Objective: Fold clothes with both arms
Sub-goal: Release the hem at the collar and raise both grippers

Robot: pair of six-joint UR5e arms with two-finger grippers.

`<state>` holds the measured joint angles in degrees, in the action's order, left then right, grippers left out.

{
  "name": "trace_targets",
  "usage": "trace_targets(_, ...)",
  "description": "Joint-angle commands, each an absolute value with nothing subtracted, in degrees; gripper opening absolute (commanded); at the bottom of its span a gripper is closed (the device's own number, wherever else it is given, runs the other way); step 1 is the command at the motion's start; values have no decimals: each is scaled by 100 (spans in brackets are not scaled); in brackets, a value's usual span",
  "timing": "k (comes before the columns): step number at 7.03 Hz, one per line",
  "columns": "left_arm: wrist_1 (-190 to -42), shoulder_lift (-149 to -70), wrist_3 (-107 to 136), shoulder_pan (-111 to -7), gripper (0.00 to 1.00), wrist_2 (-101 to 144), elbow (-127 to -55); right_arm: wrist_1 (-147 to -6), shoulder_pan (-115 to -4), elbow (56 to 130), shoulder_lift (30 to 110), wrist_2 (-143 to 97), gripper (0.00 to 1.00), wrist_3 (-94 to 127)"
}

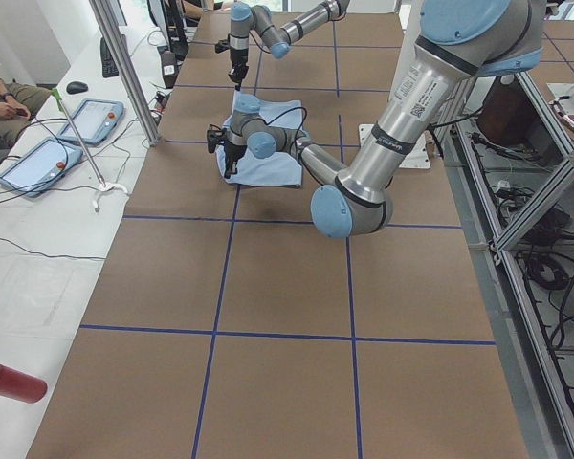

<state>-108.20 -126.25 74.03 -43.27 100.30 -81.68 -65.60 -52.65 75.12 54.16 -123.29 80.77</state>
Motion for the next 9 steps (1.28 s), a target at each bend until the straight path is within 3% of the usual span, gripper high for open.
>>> trace_targets(1, -10837, -12682, 7409, -4324, 0, 10037, -8147, -6548, -5247, 7497, 5274, -12322, 0, 8086)
trace_targets(3, -10846, -12735, 7409, -4324, 0, 10037, -8147, -6539, -5221, 7497, 5273, -12322, 0, 8068)
trace_targets(4, -10854, -12761, 7409, -4324, 7, 10037, -8147, -6539, -5229, 7497, 5282, -12322, 0, 8060)
trace_targets(5, -10846, -12788, 7392, -4324, 77, 10037, -8147, -6539, -5221, 7480, 5282, -12270, 76, 8068)
trace_targets(6, -10828, -12849, 7348, -4324, 100, 10037, -8147, -6548, -5221, 7471, 5274, -12148, 100, 8068)
trace_targets(8, -10793, -12867, 7242, -4394, 100, 10081, -8174, -6278, -5221, 7532, 5334, -12190, 100, 8129)
trace_targets(9, -10767, -12850, 7242, -4403, 100, 10098, -8217, -5962, -5047, 7906, 5648, -12217, 100, 8208)
